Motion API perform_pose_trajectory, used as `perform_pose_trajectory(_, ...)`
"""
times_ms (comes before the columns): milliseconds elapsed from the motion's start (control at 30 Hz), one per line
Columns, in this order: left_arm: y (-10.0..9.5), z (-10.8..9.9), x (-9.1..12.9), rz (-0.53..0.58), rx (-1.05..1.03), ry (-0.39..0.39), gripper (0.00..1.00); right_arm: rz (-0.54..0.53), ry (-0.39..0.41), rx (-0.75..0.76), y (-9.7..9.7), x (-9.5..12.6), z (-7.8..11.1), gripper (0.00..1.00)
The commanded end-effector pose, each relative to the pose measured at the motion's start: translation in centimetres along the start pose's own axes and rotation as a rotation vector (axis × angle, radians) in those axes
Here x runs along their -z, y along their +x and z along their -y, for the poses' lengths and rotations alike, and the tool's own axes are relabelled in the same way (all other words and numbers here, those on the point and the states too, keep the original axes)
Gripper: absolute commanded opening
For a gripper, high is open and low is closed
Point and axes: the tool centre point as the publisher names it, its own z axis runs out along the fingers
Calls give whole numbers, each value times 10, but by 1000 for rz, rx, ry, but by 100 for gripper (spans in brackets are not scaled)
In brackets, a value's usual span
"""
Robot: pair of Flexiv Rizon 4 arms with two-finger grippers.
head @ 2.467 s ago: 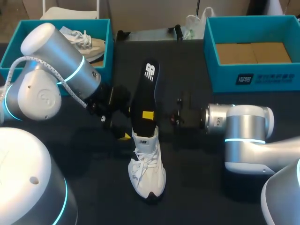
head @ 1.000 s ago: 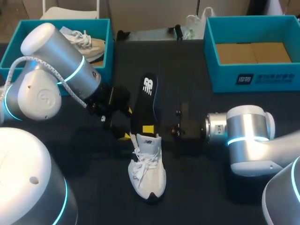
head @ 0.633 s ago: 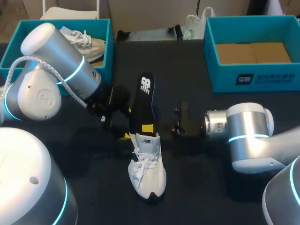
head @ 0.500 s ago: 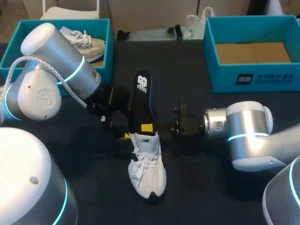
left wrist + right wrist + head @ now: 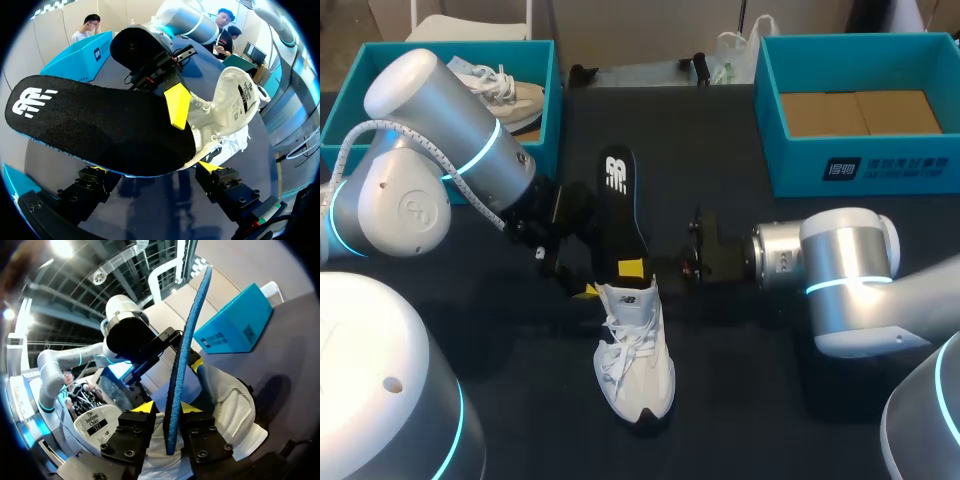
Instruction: Take the shoe out of the shoebox, open the shoe tongue, remove and reinsert the insole, then place the shoe into the shoebox
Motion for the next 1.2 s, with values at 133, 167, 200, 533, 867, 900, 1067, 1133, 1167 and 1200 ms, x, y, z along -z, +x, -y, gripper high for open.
perform_pose_trajectory(133, 0, 0, 0, 0, 0, -2, 100, -5, 15, 14, -3, -1, -4, 33)
perform_pose_trajectory(167, 0, 0, 0, 0, 0, -2, 100, -6, 17, 19, -2, -1, -5, 33)
perform_pose_trajectory(200, 0, 0, 0, 0, 0, -2, 100, -9, 18, 24, -2, -1, -6, 33)
perform_pose_trajectory(533, 0, 0, 0, 0, 0, -2, 100, -21, 45, 64, 0, -3, -19, 35)
perform_pose_trajectory(867, 0, 0, 0, 0, 0, -2, 100, -18, 76, 110, -1, -9, -48, 30)
perform_pose_trajectory(900, 0, 0, 0, 0, 0, -2, 100, -18, 78, 110, -1, -10, -50, 27)
perform_pose_trajectory(1067, 0, 0, 0, 0, 0, -2, 100, -8, 80, 102, -5, -13, -51, 0)
perform_pose_trajectory(1133, 0, 0, 0, 0, 0, -2, 100, -4, 79, 94, -6, -14, -48, 0)
perform_pose_trajectory(1167, 0, 0, 0, 0, 0, -2, 100, 0, 79, 90, -7, -13, -46, 0)
perform_pose_trajectory(1200, 0, 0, 0, 0, 0, -2, 100, 2, 78, 86, -7, -13, -43, 0)
